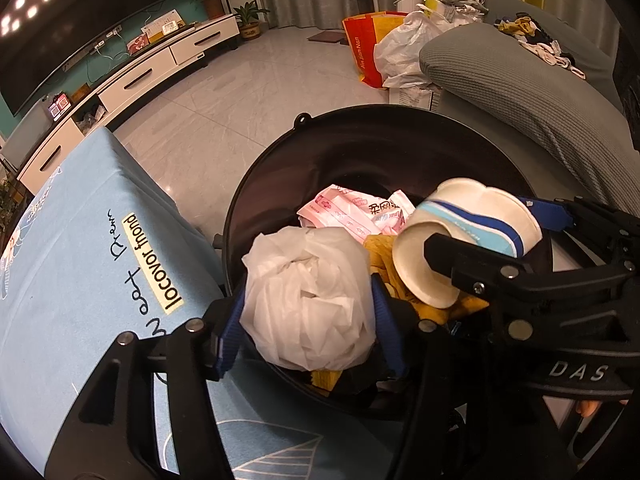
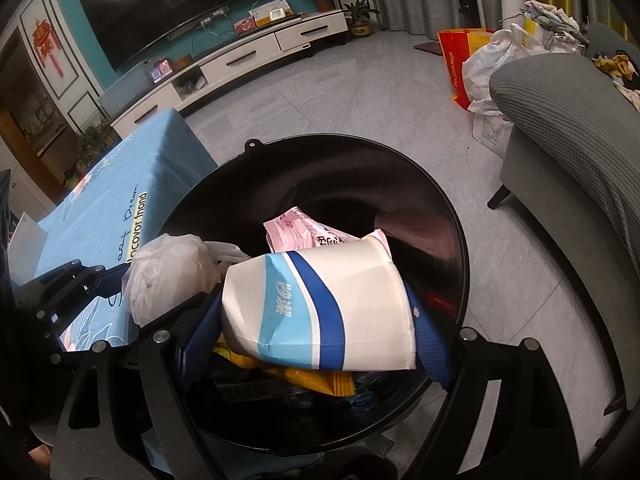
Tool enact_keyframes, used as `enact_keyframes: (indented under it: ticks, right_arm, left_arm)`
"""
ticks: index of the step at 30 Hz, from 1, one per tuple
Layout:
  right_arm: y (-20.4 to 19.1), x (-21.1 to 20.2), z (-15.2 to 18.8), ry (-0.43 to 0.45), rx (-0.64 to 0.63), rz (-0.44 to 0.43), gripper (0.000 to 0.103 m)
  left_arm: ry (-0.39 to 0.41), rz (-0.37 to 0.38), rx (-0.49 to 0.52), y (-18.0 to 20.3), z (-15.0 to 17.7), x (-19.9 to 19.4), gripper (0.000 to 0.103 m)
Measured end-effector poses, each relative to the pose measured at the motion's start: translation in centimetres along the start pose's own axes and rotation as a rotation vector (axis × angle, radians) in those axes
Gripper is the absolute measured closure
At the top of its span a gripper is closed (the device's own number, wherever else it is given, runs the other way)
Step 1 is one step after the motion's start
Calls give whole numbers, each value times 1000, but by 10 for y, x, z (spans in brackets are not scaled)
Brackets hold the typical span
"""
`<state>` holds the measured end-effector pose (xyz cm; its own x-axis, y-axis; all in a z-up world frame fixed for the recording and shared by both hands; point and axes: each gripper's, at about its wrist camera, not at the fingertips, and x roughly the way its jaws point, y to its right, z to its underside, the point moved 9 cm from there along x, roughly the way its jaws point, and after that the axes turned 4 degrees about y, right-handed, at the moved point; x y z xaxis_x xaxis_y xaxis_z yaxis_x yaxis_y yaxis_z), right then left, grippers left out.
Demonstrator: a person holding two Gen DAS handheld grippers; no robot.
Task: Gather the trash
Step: 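Open the left tool to release the bag while the right tool releases the cup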
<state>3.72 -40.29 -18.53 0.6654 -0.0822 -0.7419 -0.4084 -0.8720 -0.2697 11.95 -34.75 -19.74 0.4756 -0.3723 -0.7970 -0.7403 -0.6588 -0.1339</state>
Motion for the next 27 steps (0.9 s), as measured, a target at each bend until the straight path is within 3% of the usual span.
enact_keyframes:
  ticks: [13, 15, 22, 27]
  right_arm:
    - [2, -3, 2, 6, 7, 5, 20]
    - [3, -4, 1, 7, 12, 5, 20]
    - [0, -18, -5, 25, 34, 5, 19]
    - [-4, -38, -10, 58, 38, 7, 19]
  left_arm:
    - [13, 1, -2, 5, -4, -3, 35]
    - [17, -2, -3, 4, -4, -5, 25]
    - [37, -9, -17, -3, -3, -16, 24]
    - [63, -11, -36, -9, -2, -34, 15]
